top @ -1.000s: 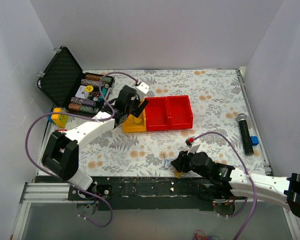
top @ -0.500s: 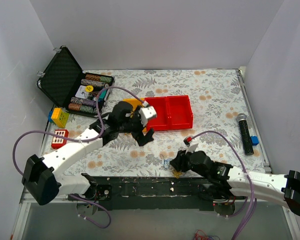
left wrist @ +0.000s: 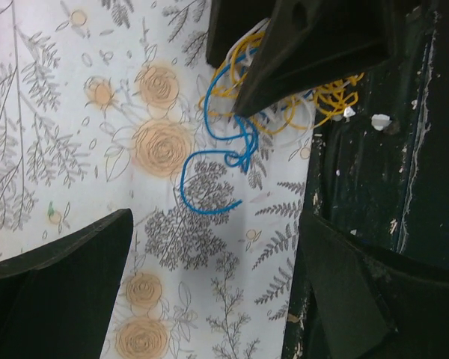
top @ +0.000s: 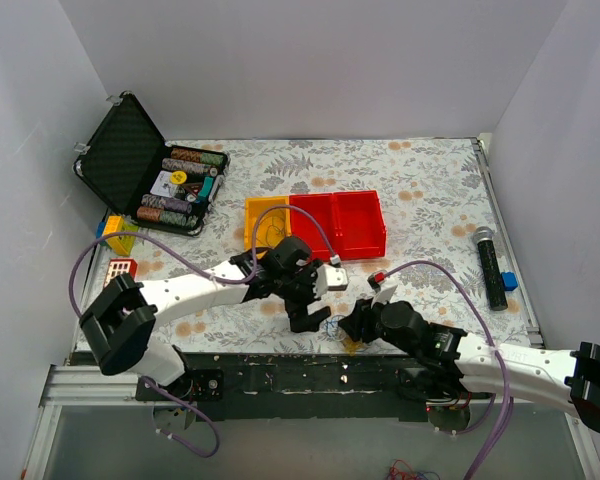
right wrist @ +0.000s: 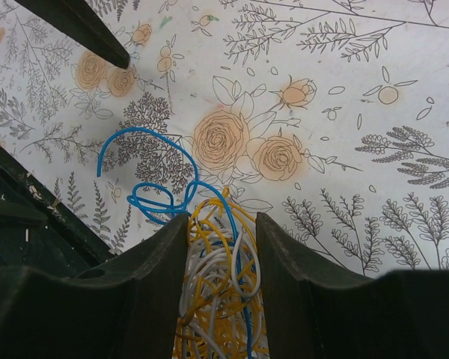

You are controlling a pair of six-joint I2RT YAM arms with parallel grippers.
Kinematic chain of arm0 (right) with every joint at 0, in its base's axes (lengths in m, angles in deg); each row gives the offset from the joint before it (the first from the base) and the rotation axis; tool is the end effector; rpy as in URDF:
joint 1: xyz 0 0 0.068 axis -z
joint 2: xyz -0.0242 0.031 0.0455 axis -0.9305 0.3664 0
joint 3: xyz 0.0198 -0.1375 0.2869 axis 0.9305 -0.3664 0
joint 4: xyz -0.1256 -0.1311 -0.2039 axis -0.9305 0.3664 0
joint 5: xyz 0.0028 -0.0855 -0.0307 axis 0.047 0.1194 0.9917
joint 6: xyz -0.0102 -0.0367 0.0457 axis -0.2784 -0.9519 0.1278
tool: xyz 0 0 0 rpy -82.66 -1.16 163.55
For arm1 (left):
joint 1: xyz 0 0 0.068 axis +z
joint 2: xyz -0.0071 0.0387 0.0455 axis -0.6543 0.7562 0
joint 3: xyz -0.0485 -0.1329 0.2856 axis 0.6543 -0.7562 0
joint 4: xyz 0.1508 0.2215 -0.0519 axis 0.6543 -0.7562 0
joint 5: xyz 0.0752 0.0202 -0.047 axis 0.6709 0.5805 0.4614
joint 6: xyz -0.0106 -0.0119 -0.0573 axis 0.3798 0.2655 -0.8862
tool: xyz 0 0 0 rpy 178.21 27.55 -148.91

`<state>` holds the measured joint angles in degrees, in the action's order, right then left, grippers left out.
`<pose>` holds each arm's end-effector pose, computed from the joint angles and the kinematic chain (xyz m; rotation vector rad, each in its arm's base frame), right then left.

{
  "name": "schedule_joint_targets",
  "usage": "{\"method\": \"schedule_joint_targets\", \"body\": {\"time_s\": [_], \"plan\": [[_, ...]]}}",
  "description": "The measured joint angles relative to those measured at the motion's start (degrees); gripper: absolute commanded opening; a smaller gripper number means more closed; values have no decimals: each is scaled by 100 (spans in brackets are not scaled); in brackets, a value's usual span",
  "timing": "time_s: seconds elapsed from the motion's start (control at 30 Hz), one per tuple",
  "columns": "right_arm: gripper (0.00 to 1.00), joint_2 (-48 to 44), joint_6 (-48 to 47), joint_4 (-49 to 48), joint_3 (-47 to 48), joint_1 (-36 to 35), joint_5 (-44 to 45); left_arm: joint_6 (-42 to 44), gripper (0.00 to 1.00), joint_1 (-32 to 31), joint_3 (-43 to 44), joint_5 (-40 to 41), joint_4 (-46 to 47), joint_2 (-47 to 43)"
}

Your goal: Untangle the cables

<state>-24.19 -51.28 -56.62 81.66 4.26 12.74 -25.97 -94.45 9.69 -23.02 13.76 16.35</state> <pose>0.0726 0.1194 0.1713 -0.2640 2.0665 0.8274 0.1613 -0.2504 0.2475 1.0352 2.5352 -1.0018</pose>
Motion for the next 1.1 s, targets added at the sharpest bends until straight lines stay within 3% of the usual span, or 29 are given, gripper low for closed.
{"method": "schedule_joint_targets", "body": {"time_s": [0.2, 0.3, 0.4, 0.6, 0.67, 1.1], "plan": [[48, -9, 0, -11, -2, -2, 9, 66, 90, -476, 321, 2, 177, 518], [48, -103, 17, -15, -17, 0, 17, 127, 84, -632, 422, 2, 208, 739], [48, -240, 44, -31, -83, 0, 20, 190, 65, -671, 540, 11, 208, 979], [48, -492, 63, 9, -225, -2, 20, 348, 11, -664, 732, 94, 236, 1279], [48, -601, 63, 87, -240, 0, 35, 385, 0, -664, 739, 125, 227, 1279], [48, -918, 83, 501, -328, 0, 125, 374, 0, -664, 1403, 839, -455, 704]]}}
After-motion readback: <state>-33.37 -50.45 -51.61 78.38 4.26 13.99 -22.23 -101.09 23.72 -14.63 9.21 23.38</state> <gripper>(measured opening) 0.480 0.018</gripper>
